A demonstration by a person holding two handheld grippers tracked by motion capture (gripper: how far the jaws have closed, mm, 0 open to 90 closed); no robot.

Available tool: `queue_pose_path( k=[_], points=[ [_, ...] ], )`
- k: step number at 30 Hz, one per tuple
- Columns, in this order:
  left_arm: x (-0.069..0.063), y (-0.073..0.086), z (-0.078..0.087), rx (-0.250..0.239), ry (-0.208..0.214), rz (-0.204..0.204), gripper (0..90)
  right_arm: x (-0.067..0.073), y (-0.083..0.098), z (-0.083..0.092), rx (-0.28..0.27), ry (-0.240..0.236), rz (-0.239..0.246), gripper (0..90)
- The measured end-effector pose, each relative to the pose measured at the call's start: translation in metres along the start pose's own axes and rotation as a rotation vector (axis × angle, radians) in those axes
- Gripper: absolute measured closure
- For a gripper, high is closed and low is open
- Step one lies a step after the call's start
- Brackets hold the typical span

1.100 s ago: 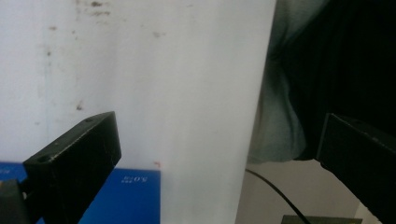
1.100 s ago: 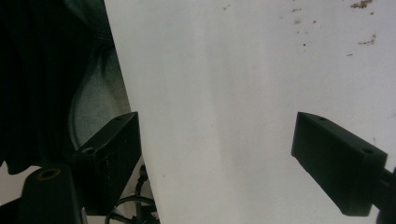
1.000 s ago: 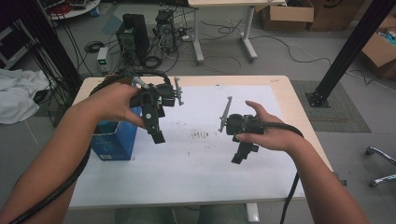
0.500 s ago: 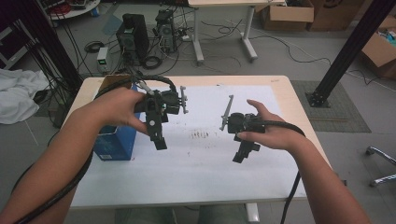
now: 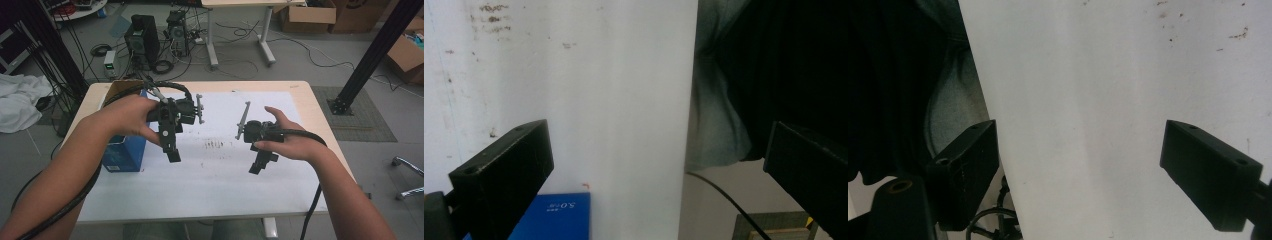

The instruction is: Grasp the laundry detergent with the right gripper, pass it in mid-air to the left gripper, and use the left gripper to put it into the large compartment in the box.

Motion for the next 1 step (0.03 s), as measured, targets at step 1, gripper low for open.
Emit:
queue_pose_path(
  k=[1],
  points=[
    [0.0003, 0.0003, 0.0000, 0.000, -0.001, 0.001, 0.1, 0.0000, -0.0001, 0.0002, -0.001, 0.000, 0.000, 15.7]
  ],
)
Point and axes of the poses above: each handheld gripper's, and its own axes: z roughly backward along the jaws, y roughly out of its underside, x roughly to its left, the point moved 7 cm from there along -z, roughly forward along the jaws, and after that the axes turned 8 degrees about x, right-handed, at the moved point
